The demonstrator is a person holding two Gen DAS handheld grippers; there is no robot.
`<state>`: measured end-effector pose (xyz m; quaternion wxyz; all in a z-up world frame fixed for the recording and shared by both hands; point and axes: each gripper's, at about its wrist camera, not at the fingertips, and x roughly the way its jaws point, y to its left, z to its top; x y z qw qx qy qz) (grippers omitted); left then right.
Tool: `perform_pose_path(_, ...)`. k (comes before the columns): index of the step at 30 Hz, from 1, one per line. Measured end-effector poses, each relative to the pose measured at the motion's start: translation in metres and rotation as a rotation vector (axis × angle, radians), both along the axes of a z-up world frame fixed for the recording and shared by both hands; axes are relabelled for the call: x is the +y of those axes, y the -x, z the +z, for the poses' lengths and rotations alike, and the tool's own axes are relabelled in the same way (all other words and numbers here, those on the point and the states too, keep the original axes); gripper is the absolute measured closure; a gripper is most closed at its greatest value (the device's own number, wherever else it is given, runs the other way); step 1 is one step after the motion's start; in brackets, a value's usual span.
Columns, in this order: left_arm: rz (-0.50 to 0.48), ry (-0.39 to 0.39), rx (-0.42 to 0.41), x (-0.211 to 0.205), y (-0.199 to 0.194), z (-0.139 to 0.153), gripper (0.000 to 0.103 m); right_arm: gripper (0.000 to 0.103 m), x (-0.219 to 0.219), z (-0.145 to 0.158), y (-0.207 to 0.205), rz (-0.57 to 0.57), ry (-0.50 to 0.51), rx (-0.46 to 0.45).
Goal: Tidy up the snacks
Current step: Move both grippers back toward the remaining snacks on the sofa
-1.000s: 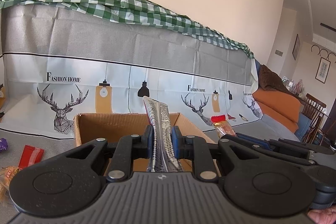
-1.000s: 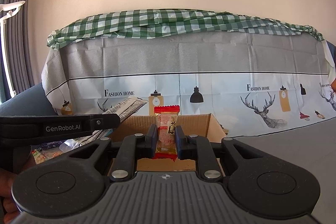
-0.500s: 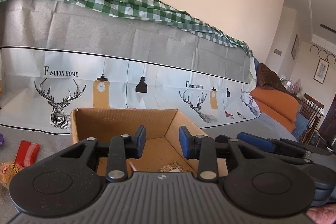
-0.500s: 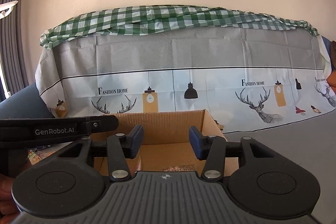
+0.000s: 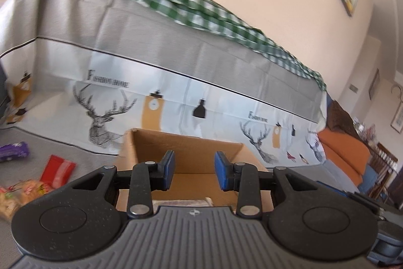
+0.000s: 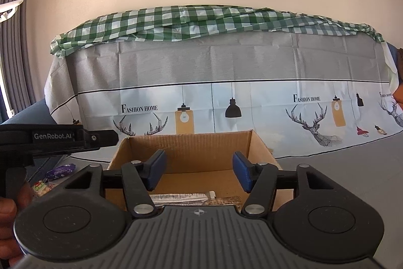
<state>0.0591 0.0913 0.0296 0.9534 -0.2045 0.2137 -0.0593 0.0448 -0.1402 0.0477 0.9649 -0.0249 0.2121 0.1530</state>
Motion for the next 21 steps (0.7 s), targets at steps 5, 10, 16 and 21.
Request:
perform_pose_path(5,0.039,0.043,0.053,0.028,0.004,-0.006,0.066,0.042,0.01,0.0,0.004,0.007,-0.015,0.006)
perform_pose_path(10,0.079,0.108,0.105,0.057,0.011,-0.011,0.069,0.042,0.024,-0.002,0.007,0.017,-0.05,0.023)
perform_pose_path(16,0.207,0.152,0.134,0.096,0.021,-0.012,0.084,0.069,0.05,-0.004,0.016,0.083,-0.083,0.033)
perform_pose_path(21,0.435,0.311,0.237,0.153,0.033,-0.03,0.084,0.081,0.072,0.0,0.03,0.184,-0.105,-0.006)
